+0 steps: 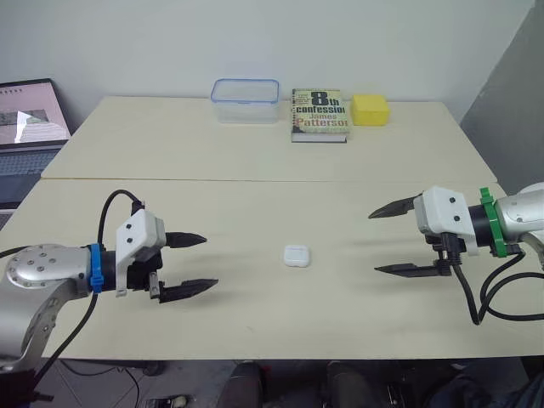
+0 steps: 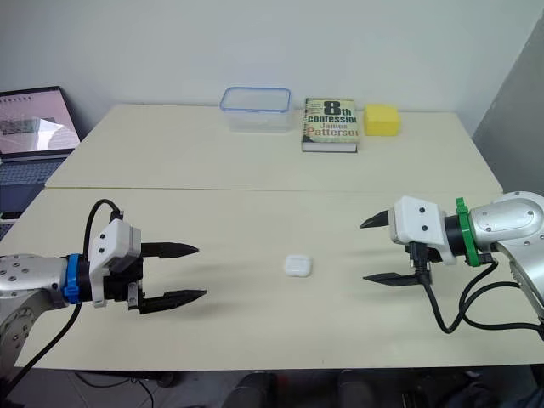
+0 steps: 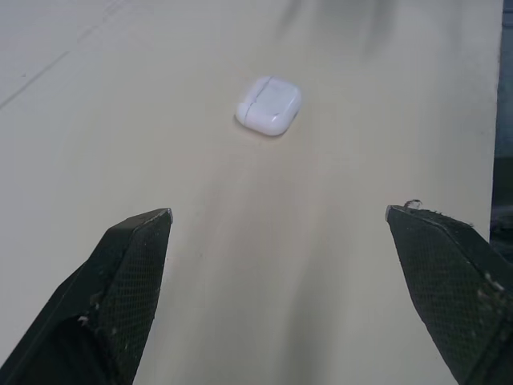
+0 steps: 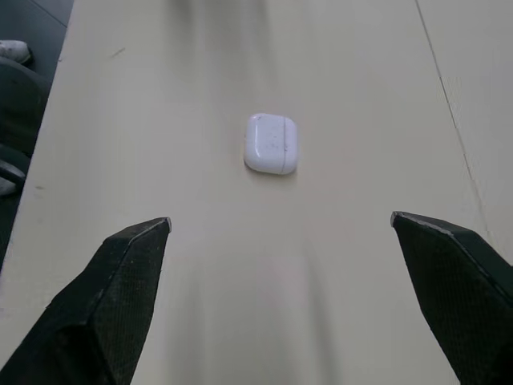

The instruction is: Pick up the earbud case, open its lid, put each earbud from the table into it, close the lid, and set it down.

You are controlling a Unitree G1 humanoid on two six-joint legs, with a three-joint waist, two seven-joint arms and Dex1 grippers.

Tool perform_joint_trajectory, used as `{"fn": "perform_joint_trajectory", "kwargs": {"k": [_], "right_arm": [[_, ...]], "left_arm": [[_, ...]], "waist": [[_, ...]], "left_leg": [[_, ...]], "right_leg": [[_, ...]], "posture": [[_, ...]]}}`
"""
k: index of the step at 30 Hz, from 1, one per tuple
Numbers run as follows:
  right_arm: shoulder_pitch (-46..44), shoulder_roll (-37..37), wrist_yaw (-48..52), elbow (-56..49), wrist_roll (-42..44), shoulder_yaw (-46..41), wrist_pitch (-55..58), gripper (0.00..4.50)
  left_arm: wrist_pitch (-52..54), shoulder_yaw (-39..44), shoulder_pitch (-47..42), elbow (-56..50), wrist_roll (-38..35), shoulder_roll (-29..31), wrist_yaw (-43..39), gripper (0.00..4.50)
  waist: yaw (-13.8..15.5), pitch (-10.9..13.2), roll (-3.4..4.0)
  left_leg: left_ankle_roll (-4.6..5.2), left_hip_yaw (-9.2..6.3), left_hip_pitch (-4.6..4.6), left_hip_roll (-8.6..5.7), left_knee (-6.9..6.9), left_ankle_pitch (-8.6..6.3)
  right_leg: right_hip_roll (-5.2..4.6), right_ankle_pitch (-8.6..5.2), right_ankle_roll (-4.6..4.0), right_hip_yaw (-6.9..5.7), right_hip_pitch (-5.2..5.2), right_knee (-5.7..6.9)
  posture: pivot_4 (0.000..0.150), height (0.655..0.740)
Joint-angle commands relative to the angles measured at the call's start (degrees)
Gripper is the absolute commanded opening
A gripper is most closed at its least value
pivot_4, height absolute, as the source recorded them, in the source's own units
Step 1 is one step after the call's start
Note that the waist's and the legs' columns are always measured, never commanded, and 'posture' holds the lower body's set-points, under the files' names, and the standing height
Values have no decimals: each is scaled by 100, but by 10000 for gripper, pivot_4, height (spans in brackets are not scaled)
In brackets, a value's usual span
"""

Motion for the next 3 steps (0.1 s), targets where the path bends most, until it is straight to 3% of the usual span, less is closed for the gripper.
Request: {"fn": "perform_joint_trajectory", "kwargs": {"k": [1,3], "right_arm": [[-178,13,95,135,-183,-42,-365,44828],[-229,78,100,192,-240,14,-430,44828]], "left_arm": [[-123,75,-44,-277,-169,45,-102,45000],[-153,38,-102,-244,-224,-3,-107,45000]], "waist": [[0,0,0],[-1,0,0]], "left_leg": [[0,0,0,3,0,0],[0,3,6,9,1,0]], "right_leg": [[1,1,-2,0,0,1],[9,3,-5,-1,0,6]], "posture": [[1500,7400],[1500,7400]]}}
